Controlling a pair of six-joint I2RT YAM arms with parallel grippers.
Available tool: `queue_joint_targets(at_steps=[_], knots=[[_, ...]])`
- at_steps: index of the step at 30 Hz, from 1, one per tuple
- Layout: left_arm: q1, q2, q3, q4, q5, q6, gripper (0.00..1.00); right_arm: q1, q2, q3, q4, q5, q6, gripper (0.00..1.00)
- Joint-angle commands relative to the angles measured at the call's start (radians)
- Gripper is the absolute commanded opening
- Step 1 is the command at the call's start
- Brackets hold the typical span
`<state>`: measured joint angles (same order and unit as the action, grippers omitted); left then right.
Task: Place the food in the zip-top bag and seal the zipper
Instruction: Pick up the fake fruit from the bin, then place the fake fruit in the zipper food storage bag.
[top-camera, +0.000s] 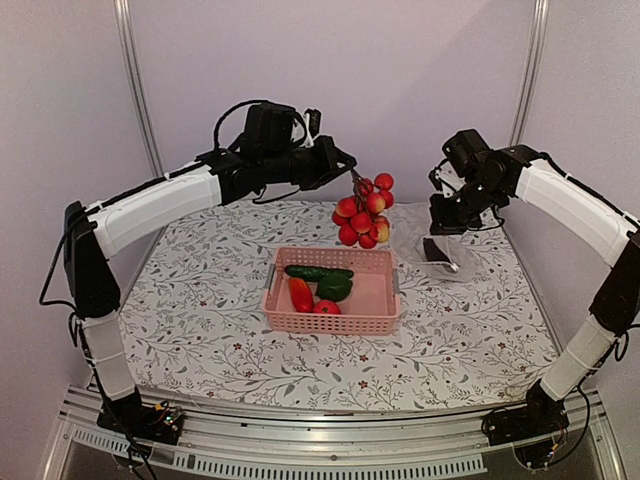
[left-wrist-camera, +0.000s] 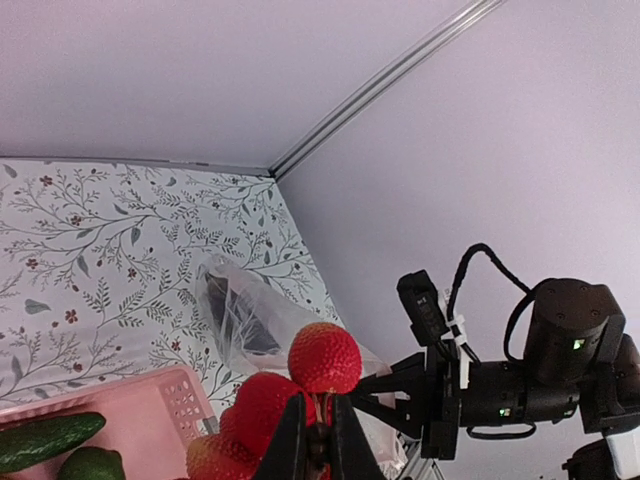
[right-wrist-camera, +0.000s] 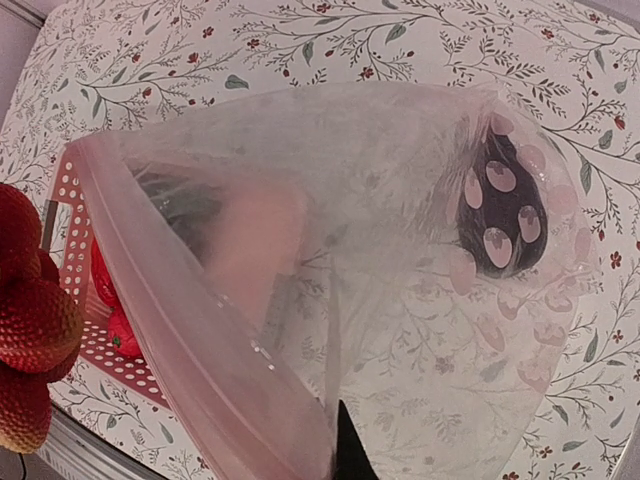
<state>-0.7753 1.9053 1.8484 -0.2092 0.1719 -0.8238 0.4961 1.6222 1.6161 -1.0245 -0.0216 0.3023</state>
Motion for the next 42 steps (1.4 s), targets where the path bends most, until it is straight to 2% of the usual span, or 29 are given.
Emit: queue_joint_targets(at_steps=[1,6,16,19,24,31,39,42], knots=[[-0.028,-0.062,-0.060,0.164,-0.078,-0.033,0.00,-0.002,-0.006,0.022,-0.012,-0.013,0.028,0.00],[-0.044,-0.063,-0.154,0.409,-0.135,-0.121,0.00,-0.002,-0.002,0.051,-0.023,-0.035,0.045,0.00],[-0.067,0.045,-0.121,0.649,-0.101,-0.229,0.00,-0.002,-0.005,0.069,-0.036,-0.055,0.073,0.00],[-0.078,0.080,-0.108,0.675,-0.091,-0.249,0.00,-0.002,-0.010,0.079,-0.037,-0.057,0.082,0.00],[-0.087,0.110,-0.170,0.747,-0.080,-0.297,0.00,-0.006,-0.025,0.100,-0.036,-0.056,0.104,0.00],[-0.088,0.128,-0.296,0.878,-0.054,-0.252,0.00,-0.019,-0.048,0.112,-0.014,-0.060,0.134,0.00],[-0.091,0.105,-0.373,0.833,-0.052,-0.142,0.00,-0.028,-0.040,0.118,-0.002,-0.045,0.138,0.00],[-0.097,0.106,-0.367,0.840,0.003,-0.066,0.00,-0.031,-0.037,0.116,0.006,-0.031,0.138,0.00]])
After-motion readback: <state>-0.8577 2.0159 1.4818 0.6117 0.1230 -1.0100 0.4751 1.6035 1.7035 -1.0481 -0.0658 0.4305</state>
